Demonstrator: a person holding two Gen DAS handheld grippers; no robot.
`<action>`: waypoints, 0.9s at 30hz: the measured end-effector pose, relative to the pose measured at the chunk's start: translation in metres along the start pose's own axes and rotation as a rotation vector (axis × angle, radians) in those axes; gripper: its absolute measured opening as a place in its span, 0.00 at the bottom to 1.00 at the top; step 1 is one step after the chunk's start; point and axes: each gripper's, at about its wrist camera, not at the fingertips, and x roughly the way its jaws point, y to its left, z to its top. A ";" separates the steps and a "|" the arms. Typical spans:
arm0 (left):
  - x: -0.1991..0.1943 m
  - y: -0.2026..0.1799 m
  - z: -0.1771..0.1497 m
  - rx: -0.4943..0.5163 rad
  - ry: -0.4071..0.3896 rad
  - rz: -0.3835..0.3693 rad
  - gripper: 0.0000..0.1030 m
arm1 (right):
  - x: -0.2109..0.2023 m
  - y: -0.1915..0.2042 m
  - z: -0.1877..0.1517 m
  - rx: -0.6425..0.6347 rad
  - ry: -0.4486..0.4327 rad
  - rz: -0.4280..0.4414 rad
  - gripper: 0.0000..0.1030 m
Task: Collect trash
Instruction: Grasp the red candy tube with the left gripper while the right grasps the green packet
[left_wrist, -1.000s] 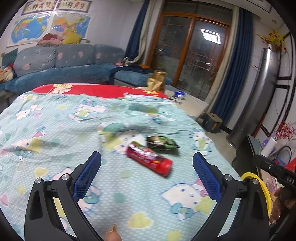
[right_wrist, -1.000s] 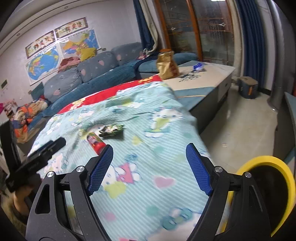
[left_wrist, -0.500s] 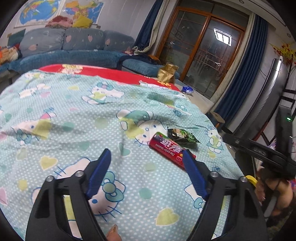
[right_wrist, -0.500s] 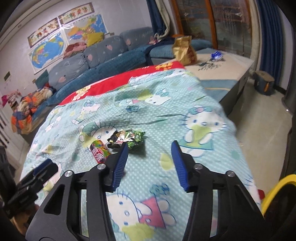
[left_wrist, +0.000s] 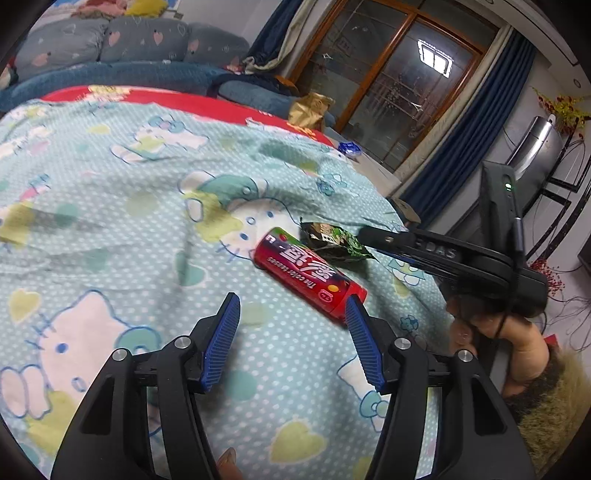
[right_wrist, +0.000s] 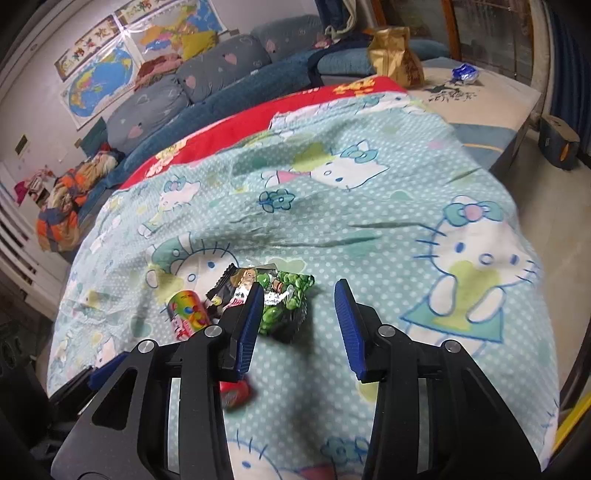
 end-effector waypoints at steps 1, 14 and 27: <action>0.005 0.001 0.001 -0.011 0.017 -0.011 0.55 | 0.005 0.001 0.002 -0.008 0.008 0.006 0.33; 0.049 -0.001 0.013 -0.094 0.098 -0.091 0.55 | 0.029 -0.016 0.001 0.081 0.059 0.088 0.28; 0.070 -0.007 0.021 -0.152 0.097 -0.076 0.55 | -0.019 -0.031 -0.010 0.133 -0.070 0.125 0.02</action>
